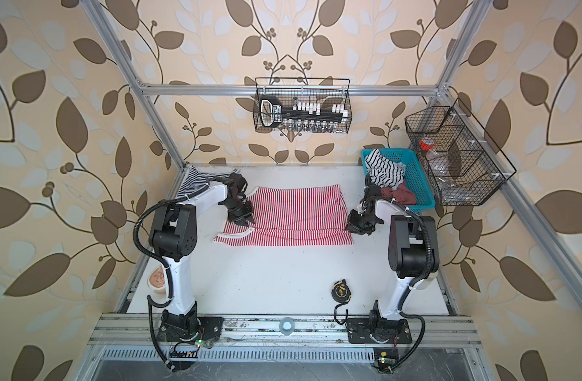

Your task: Fold and stack the tank tops

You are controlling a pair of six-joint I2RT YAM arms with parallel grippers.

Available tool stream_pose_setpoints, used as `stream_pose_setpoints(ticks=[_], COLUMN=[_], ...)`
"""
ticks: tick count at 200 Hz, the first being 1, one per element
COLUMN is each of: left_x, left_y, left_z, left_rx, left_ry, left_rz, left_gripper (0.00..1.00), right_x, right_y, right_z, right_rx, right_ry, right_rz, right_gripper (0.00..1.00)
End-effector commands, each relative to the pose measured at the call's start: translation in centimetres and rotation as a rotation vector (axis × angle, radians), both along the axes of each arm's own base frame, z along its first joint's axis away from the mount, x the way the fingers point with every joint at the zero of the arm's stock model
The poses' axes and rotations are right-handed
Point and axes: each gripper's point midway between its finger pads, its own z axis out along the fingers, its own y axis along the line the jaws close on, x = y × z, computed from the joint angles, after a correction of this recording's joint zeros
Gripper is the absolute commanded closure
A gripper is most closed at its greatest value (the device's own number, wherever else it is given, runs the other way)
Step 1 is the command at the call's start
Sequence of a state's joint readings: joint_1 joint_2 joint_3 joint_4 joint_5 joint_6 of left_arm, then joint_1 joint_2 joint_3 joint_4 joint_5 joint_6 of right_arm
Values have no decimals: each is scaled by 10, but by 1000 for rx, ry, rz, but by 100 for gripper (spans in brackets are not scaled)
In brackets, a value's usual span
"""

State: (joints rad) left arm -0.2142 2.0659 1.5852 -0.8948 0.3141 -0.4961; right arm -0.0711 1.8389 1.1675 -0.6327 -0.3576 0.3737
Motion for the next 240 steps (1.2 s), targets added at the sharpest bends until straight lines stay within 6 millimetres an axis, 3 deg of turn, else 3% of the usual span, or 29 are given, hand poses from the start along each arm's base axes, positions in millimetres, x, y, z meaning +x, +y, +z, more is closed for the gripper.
stream_pose_setpoints(ticks=[1,29,69,97,121,164,198,240], left_x=[20,24,7,-12,-24,-43,-50,-29], left_y=[-4,1,13,5,-5,-27,-39,-43], left_z=[26,38,52,55,54,40,19,0], left_rx=[-40,-23,29,16,-21,-74,-99,-81], left_ry=[-66,-93,-127,-135,-135,-86,-29,-15], left_rz=[25,35,58,46,43,-2,-28,-43], left_gripper=[66,62,63,68,78,100,100,100], right_x=[23,24,1,-12,-15,-10,-2,5], right_y=[0,0,8,26,40,55,58,57], right_z=[32,53,65,53,38,18,5,-5], right_rx=[26,22,-6,3,10,53,65,63], right_ry=[-109,-166,-200,-174,-138,-104,-73,-55], right_rz=[-17,-25,-1,45,81,104,110,108], right_gripper=[74,68,68,80,91,98,99,99])
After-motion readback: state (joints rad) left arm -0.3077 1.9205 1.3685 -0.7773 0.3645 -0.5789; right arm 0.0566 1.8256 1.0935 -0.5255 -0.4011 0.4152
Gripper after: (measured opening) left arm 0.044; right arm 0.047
